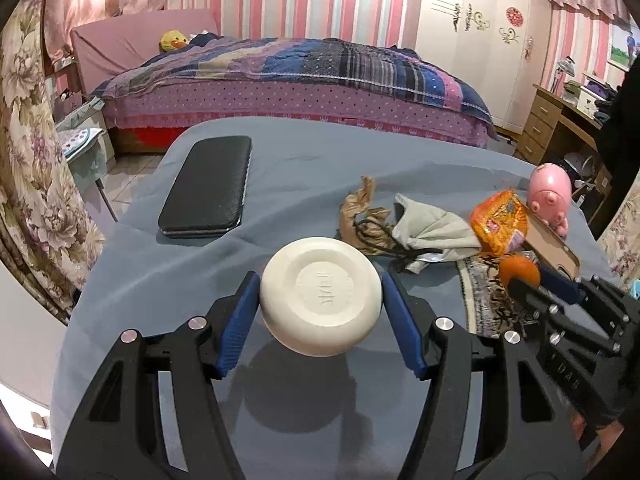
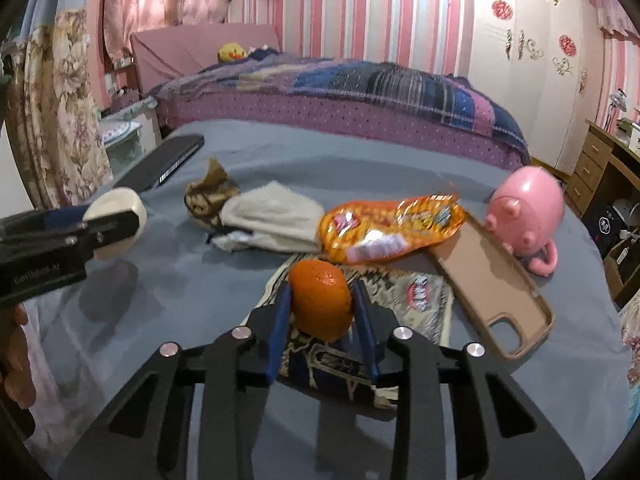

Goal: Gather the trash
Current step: 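Grasp the white round disc with the left tool while the right tool grasps the orange, then carry the white disc and orange over the basket and open both tools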

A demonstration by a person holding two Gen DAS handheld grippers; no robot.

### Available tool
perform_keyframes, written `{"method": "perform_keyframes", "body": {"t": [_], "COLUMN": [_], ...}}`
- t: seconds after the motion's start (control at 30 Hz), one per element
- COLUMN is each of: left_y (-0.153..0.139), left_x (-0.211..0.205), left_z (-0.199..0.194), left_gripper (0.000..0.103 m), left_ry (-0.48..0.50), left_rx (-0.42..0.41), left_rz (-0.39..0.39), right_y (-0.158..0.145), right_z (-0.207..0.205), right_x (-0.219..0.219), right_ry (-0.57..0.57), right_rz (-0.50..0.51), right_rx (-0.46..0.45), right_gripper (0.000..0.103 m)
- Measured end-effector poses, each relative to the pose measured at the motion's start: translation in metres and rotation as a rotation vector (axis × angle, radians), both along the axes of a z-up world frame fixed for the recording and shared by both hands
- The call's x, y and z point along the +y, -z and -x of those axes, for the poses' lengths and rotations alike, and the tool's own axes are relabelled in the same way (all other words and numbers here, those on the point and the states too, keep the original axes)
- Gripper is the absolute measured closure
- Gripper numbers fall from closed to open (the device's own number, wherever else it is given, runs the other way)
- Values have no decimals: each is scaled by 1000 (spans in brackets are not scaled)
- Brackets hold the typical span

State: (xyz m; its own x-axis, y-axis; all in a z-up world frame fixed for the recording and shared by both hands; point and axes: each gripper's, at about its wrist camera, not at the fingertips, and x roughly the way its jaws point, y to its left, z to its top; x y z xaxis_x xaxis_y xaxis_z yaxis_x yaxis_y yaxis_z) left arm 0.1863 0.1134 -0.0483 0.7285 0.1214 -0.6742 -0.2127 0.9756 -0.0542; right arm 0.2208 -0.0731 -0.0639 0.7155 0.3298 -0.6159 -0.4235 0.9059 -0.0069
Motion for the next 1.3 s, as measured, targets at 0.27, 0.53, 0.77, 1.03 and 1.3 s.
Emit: {"method": "perform_keyframes", "body": {"t": [0.27,0.53,0.77,1.03,1.3], "left_y": [-14,-27,-39,-43,-47], "left_x": [-21,-51,-78,-100,-118], "left_z": [1,4,8,9,11], "left_gripper": [42,42,42,42,42], "left_ry": [42,95,129,140,141], "left_rx": [-26,-58,-91,-98,-123], "left_rz": [-15,-3,-26,-33,-51], "right_y": [-11,-24,-33,-46,-53], "right_z": [1,-4,-1,11,23], "right_x": [-41,-94,-135,-162,-184], "right_ry": [75,182,260,304,307], "right_rz": [-13,-39,-69,-69,-67], "right_rx": [-29,-53,-59,-89,-78], "right_gripper": [71,71,71,71,71]}}
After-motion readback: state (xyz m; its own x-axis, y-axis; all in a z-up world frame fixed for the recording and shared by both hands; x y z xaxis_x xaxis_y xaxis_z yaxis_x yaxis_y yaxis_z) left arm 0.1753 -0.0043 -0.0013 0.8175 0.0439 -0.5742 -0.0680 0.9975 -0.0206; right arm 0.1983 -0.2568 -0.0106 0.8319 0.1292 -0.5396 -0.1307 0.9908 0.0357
